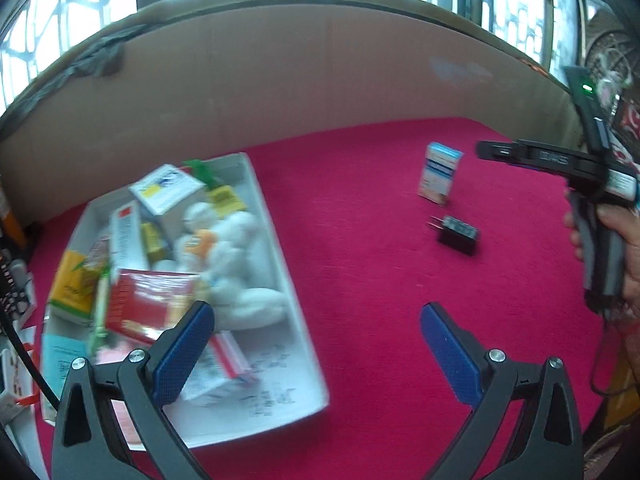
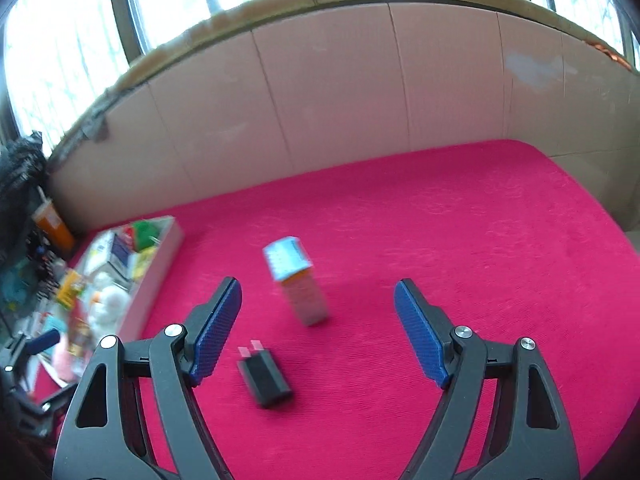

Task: Organize objects
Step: 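Move both grippers back toward the blue-white box and black charger, then grasp the small blue-white medicine box with the right gripper, then grasp the black charger plug with the left gripper while the right holds the blue-white box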

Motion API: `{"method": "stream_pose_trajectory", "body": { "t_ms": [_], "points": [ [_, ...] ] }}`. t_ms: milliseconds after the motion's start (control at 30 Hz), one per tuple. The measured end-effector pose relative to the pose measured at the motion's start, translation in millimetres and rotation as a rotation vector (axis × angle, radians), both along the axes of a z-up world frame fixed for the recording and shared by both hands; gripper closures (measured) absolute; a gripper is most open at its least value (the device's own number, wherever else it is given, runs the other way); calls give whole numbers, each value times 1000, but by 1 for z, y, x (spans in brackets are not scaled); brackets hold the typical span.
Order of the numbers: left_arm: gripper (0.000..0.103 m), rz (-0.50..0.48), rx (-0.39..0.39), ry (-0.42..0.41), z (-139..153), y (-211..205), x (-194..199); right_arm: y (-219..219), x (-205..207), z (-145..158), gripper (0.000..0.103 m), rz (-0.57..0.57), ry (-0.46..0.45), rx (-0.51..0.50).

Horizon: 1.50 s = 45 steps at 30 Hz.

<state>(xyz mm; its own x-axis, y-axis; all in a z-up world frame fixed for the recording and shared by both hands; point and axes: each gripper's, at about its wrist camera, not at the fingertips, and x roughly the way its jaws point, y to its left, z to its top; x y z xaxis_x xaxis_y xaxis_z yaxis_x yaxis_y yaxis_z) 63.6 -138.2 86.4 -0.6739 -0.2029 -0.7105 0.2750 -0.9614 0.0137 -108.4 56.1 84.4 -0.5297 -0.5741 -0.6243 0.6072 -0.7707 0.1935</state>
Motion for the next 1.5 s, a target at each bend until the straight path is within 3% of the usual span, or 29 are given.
{"method": "stream_pose_trajectory", "body": {
  "t_ms": [300,333,367,400,533,633,800,900,967,1133,1333,1400,1500],
  "points": [
    [0,-93,121,-82,-19,30,-32,-64,-23,-35,23,111,12,133],
    [0,-95,127,-89,-20,31,-36,-67,-24,-38,32,118,10,135],
    [0,-93,127,-95,-21,32,-41,-67,-26,-41,69,119,8,137],
    [0,-92,124,-97,-20,33,-46,-65,-26,-43,80,112,0,140],
    [0,-101,128,-115,-22,42,-69,-25,-27,-43,79,51,-22,52],
    [0,-104,170,-136,-30,52,-93,20,-38,-47,79,-57,-72,-50],
    [0,-5,219,-167,-47,64,-135,66,-53,-56,79,-172,-156,-221],
    [0,55,234,-174,-54,68,-150,66,-51,-55,79,-154,-145,-235],
    [0,77,198,-165,-55,72,-156,63,-51,-51,79,-137,-130,-233],
    [1,34,142,-160,-58,73,-147,70,-51,-49,79,-121,-130,-257],
    [11,-19,81,-160,-58,70,-121,69,-48,-49,79,-117,-123,-248],
    [24,-14,73,-152,-55,64,-120,67,-47,-47,79,-112,-116,-241],
    [28,-14,72,-154,-52,60,-122,65,-47,-48,79,-110,-118,-236]
  ]
}}
